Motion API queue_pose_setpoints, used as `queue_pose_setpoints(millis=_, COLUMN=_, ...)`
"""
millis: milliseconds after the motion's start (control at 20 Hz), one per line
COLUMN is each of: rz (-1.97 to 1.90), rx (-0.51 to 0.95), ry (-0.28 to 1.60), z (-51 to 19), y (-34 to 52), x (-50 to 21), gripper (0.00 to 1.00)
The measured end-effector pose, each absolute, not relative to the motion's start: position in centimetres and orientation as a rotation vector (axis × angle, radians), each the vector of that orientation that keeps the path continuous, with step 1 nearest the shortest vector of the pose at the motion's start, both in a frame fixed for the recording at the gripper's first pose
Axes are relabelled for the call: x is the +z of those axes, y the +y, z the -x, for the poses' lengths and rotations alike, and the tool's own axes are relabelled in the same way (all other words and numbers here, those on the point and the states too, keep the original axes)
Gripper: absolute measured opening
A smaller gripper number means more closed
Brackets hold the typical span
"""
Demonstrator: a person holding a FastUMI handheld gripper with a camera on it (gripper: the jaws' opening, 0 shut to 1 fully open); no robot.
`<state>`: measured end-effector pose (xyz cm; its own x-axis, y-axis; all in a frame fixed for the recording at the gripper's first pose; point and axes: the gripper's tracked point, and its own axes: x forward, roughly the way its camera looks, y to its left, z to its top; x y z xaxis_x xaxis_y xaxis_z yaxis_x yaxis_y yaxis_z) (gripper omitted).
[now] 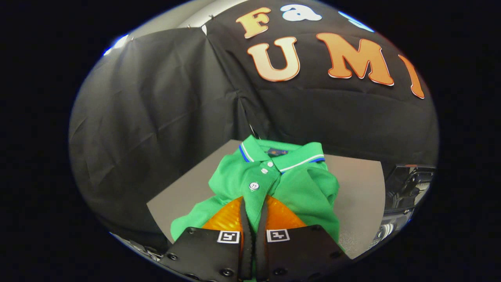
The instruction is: Put the clothes into the washing machine and then close the washing machine lid.
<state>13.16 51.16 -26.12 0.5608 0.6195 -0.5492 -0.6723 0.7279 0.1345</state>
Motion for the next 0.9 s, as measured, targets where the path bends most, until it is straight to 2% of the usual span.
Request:
queue_pose_setpoints(millis=250, rz=0.044, rx=0.818, ry=0.448, z=-12.1, y=50.2, x=-21.2, gripper=0.11)
queue_pose_setpoints(millis=500, rz=-0.053, rx=0.860, ry=0.375, z=-11.0, y=48.2, x=-15.3, gripper=0.11)
queue_pose_setpoints(millis=900, rz=-0.086, rx=0.838, ry=0.268, z=-11.6, y=41.3, x=-7.7, gripper=0.11)
